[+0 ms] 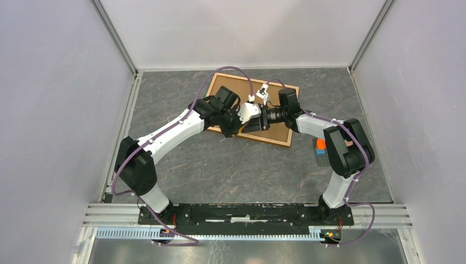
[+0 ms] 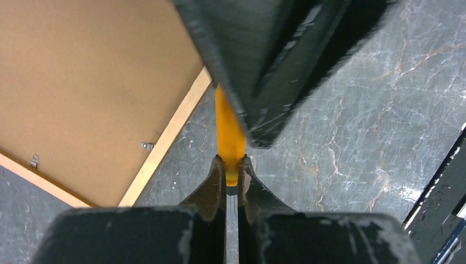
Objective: Take the photo out of the frame
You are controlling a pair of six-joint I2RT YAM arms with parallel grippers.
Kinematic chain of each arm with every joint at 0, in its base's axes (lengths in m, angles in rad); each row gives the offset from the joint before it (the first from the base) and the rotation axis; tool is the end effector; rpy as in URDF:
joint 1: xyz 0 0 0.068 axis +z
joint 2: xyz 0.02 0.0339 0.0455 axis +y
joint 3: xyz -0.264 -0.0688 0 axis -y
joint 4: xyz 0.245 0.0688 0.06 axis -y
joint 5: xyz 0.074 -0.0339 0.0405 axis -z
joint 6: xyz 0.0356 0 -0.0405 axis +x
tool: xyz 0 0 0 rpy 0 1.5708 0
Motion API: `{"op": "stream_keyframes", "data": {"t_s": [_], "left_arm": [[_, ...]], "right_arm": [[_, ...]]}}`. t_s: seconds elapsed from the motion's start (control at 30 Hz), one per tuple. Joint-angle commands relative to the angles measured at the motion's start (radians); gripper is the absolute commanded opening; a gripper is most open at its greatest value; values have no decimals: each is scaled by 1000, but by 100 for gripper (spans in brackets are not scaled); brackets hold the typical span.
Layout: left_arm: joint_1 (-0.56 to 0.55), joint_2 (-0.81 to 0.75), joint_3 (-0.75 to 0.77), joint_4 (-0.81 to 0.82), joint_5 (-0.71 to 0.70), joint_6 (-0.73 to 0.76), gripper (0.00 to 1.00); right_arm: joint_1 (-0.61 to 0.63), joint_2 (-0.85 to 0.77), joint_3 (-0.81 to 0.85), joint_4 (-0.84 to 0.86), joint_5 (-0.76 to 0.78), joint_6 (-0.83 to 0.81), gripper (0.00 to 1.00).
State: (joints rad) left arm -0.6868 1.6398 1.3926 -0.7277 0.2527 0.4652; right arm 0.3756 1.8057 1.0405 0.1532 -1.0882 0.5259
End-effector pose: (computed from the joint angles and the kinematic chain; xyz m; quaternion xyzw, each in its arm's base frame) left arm 0.2660 -0.2296 0.2853 0.5475 0.7752 -0.1519 0.2761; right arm 0.3362 0.1665 0.1918 -0.1811 0.7749 0.5853 0.1551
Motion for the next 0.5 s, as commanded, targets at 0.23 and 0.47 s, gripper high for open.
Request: {"op": "stream_keyframes", "data": {"t_s": [0.23,0.47], "left_arm": [[-65,33,95,36,-53,-26,2],[-68,57,121,37,-53,-34,2]], "right_arm": [[8,0,-14,177,-27,114,37],[9,-1,-22,192,-53,125,36]]}}
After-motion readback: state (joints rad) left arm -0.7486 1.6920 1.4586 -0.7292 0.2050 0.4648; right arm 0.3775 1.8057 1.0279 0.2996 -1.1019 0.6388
